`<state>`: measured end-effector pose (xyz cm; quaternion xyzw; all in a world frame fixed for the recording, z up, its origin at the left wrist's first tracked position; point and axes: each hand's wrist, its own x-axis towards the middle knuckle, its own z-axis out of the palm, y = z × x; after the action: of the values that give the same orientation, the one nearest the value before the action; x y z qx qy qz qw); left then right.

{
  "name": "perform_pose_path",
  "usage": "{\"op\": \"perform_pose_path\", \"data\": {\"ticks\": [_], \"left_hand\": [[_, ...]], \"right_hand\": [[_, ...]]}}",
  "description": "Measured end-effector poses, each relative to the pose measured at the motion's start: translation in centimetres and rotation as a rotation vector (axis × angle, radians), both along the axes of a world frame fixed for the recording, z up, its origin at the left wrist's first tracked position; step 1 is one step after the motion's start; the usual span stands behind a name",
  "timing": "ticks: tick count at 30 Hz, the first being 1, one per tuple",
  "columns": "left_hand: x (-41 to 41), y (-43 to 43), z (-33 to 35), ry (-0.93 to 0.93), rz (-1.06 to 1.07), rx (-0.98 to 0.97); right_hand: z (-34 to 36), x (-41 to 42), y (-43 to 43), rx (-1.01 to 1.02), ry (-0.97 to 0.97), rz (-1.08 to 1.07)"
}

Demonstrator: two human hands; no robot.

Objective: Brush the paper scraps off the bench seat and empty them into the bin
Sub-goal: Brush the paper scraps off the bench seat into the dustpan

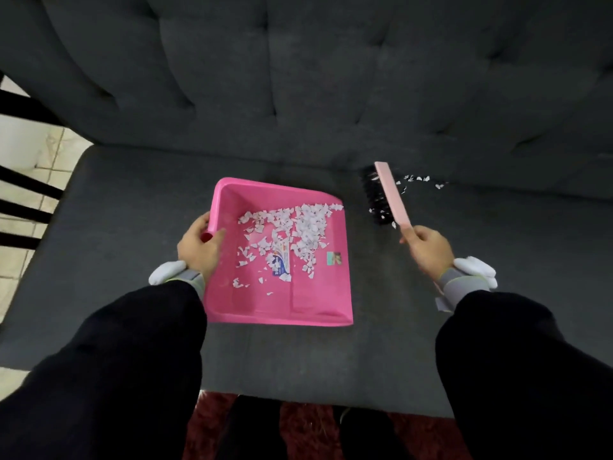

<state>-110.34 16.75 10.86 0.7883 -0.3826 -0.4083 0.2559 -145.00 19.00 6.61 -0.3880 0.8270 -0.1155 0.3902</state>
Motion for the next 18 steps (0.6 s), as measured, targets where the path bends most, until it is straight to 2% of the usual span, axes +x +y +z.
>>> {"op": "perform_pose_path", "data": {"ticks": [5, 9, 13, 18], "left_hand": [[-1.1, -5.7, -1.4, -0.039, -0.06, 0.013], [-2.4, -8.7, -3.0, -0.073, -0.119, 0.017], [-3.6, -9.9, -3.8, -0.058, -0.124, -0.002], [-4.3, -10.5, -3.7, -0.042, -0.134, 0.004]], "right_hand": [[-0.8, -5.0, -0.2, 0.03, 0.226, -0.096], [-2.2, -7.7, -0.6, 0.185, 0.384, -0.176], [-2.6, -7.0, -0.7, 0.305, 0.402, -0.174], [-3.6, 0.1, 0.4, 0.238, 0.346, -0.103]]}}
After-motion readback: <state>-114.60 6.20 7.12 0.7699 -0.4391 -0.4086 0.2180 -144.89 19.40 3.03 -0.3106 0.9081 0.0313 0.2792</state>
